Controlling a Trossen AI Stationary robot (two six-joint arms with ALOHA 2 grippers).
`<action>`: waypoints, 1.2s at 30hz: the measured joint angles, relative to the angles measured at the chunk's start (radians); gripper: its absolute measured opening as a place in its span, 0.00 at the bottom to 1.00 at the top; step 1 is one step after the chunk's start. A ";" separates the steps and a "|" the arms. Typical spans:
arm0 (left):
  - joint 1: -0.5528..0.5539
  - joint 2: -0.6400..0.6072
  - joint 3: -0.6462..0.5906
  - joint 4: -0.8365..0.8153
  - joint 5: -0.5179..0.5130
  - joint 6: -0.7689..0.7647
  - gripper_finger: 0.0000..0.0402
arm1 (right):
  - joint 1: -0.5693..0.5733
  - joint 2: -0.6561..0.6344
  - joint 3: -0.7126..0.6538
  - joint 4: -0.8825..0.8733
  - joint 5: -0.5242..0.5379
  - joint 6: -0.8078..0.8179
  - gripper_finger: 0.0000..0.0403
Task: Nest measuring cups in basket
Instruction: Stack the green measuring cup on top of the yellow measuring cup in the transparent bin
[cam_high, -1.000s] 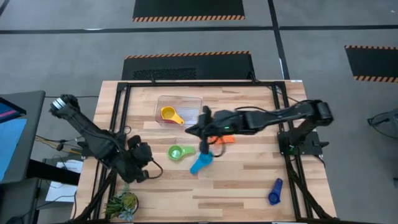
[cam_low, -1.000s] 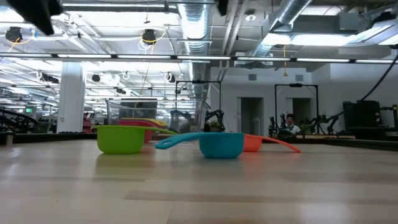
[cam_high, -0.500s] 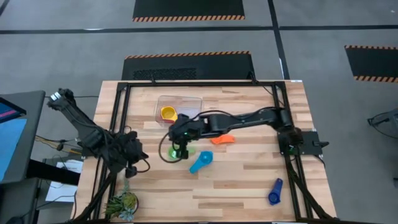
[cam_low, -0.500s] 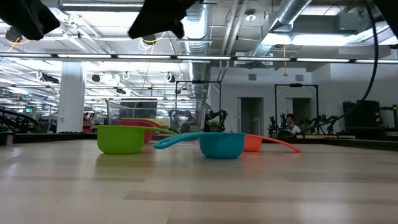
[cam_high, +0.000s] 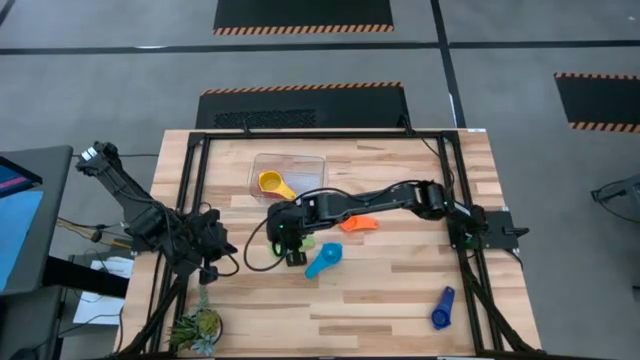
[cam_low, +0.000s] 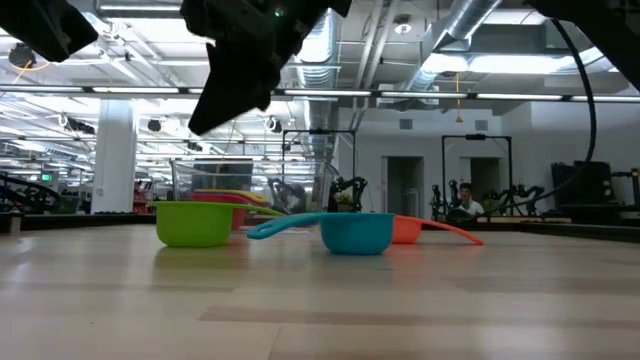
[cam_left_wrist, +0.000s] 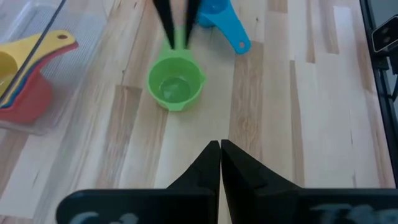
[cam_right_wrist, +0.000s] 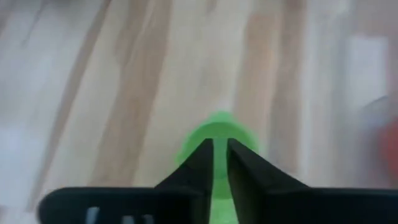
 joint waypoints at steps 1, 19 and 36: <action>0.000 0.000 0.000 -0.001 0.000 0.000 0.00 | -0.001 0.003 0.000 -0.007 -0.024 0.014 0.22; 0.000 0.000 0.000 0.001 -0.026 -0.006 0.00 | 0.004 0.002 0.000 -0.027 -0.087 -0.190 0.53; 0.000 0.000 0.000 0.003 -0.024 0.039 0.00 | 0.004 0.002 -0.149 0.107 -0.101 -0.191 0.48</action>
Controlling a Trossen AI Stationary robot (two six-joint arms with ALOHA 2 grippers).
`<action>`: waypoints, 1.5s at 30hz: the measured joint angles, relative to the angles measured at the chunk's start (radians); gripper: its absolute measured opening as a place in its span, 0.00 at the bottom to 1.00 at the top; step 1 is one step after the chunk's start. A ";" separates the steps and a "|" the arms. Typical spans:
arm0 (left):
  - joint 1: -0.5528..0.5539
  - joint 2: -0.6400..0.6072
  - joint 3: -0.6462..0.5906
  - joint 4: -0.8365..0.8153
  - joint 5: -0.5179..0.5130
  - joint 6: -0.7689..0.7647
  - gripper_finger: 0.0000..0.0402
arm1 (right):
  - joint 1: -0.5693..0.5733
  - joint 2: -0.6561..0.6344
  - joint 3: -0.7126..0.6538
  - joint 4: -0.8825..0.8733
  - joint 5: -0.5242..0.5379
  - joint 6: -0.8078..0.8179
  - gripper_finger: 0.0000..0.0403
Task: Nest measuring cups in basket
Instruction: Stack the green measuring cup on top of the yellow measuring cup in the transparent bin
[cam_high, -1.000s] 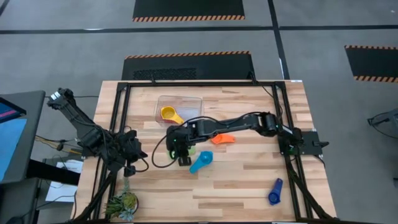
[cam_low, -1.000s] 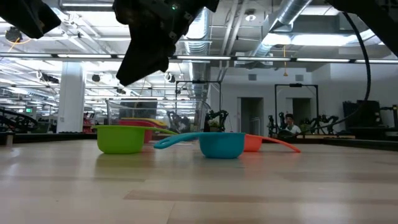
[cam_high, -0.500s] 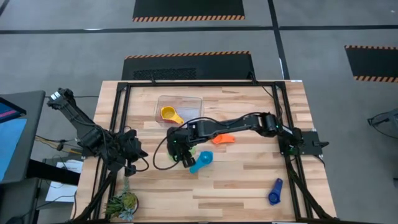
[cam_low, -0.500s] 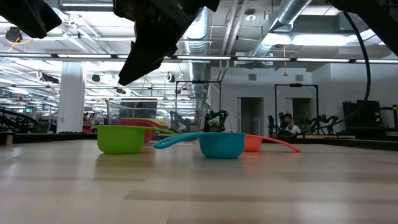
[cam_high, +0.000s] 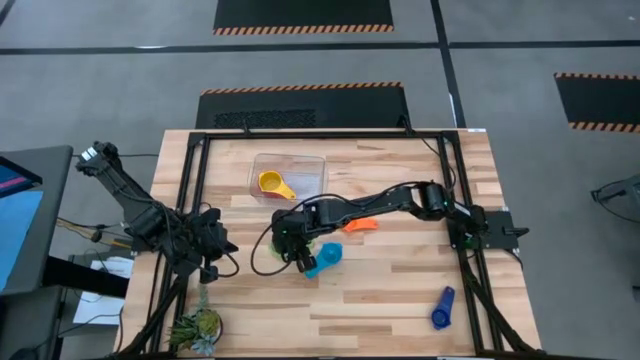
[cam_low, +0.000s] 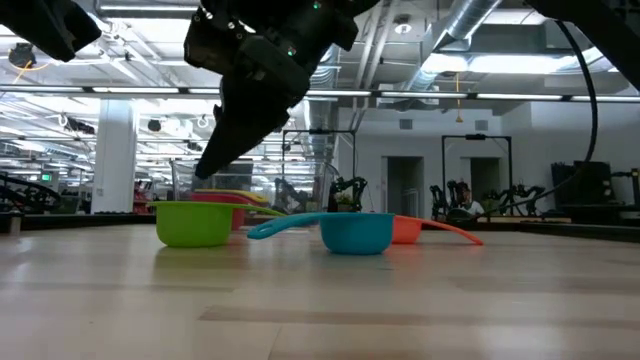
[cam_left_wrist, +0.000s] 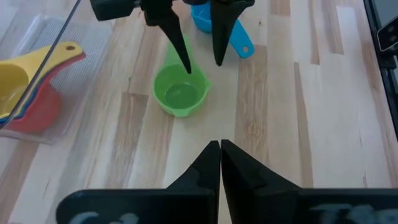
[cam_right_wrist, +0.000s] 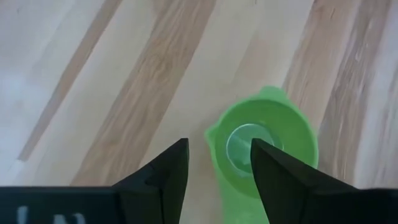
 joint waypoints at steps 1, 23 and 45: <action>0.000 0.000 0.000 0.000 0.000 0.001 0.00 | 0.000 0.000 -0.003 0.009 0.000 -0.002 0.48; 0.000 0.000 0.000 0.004 0.000 -0.004 0.00 | 0.001 0.086 -0.001 0.062 -0.013 -0.106 0.44; 0.000 0.000 0.000 -0.003 -0.004 0.005 0.00 | 0.002 -0.009 0.276 -0.244 0.362 0.027 0.04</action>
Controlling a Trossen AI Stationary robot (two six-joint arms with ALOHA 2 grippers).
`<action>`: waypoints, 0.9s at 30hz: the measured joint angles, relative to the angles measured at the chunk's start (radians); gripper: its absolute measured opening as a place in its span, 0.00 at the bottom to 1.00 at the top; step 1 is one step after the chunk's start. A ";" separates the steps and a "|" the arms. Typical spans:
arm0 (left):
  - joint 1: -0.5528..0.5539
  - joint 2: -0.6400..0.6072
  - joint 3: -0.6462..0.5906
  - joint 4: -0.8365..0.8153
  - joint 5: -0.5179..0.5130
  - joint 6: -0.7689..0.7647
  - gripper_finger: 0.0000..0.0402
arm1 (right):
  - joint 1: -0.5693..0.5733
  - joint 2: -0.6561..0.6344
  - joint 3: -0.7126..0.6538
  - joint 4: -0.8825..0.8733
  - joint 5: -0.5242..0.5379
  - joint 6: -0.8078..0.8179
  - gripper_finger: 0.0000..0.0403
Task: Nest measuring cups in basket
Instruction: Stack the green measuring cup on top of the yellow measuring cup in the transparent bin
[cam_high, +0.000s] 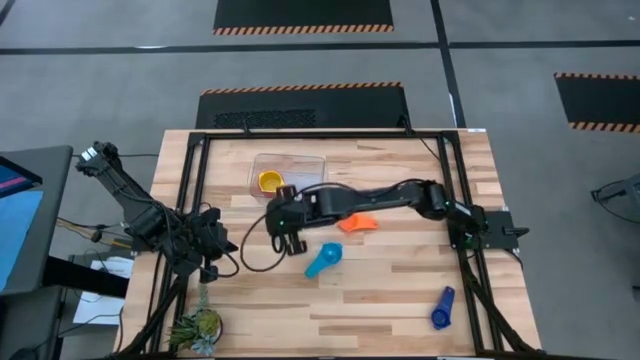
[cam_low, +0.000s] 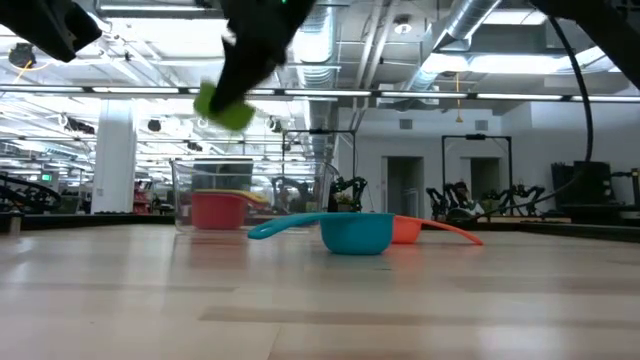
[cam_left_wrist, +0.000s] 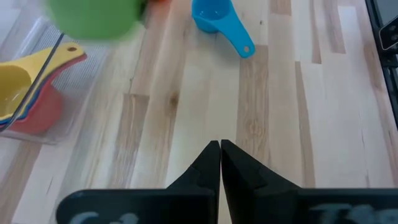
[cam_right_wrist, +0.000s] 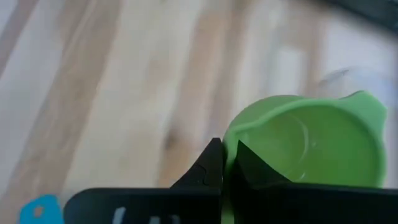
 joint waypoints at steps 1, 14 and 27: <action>0.000 0.000 0.000 0.000 -0.002 0.000 0.00 | -0.003 -0.009 0.021 0.008 0.031 -0.001 0.04; 0.000 0.000 0.000 -0.001 -0.047 0.003 0.00 | -0.235 -0.058 0.024 0.242 -0.112 0.175 0.04; 0.001 0.000 0.000 0.001 -0.103 -0.001 0.00 | -0.310 0.060 0.013 0.260 -0.262 0.119 0.04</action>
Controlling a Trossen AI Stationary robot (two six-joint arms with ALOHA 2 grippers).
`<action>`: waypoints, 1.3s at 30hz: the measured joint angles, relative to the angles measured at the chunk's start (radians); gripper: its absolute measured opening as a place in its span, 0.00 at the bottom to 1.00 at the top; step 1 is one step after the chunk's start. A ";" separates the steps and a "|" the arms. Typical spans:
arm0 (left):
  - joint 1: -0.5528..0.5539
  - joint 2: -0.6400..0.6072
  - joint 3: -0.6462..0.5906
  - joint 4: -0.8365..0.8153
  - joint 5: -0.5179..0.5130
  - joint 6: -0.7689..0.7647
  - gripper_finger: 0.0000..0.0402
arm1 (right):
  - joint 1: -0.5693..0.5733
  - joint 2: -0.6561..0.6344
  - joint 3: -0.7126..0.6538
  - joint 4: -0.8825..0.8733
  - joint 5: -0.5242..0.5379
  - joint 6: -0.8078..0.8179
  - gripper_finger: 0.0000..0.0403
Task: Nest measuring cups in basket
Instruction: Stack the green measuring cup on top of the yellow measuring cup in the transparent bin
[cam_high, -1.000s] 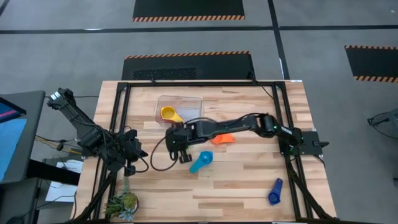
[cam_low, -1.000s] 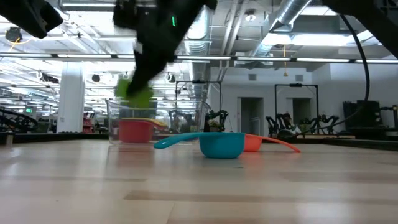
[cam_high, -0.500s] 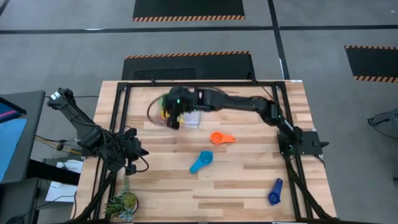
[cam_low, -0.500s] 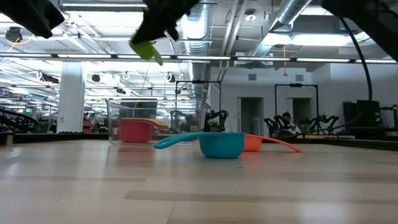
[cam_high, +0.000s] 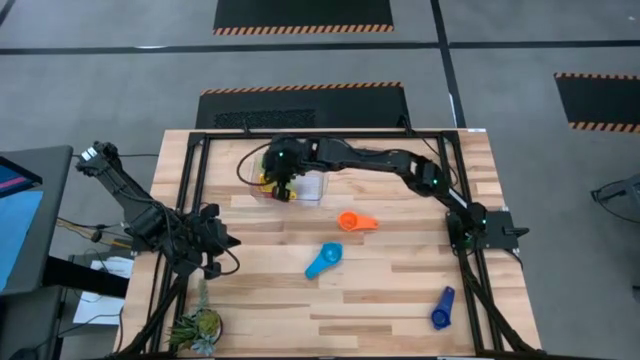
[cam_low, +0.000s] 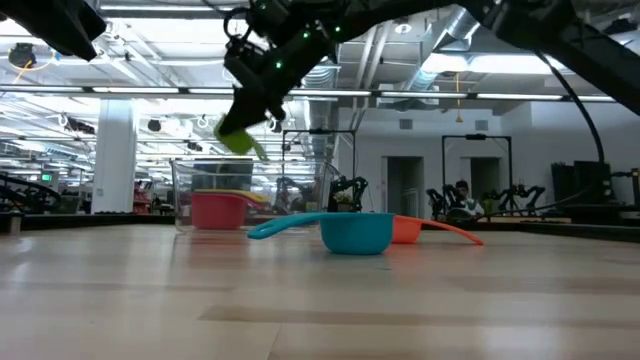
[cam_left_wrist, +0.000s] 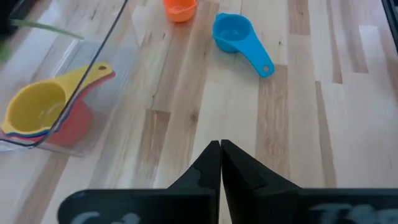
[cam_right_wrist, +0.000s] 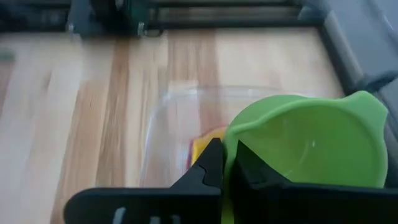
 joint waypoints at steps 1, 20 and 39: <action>0.000 0.000 0.000 0.000 0.000 -0.010 0.00 | 0.001 0.012 0.001 0.024 0.001 -0.006 0.04; 0.000 0.000 0.000 0.003 0.001 -0.024 0.00 | 0.004 0.060 0.006 0.034 0.021 -0.019 0.04; 0.000 0.000 0.000 0.002 0.023 -0.018 0.00 | 0.004 0.080 0.003 0.036 -0.031 -0.007 0.08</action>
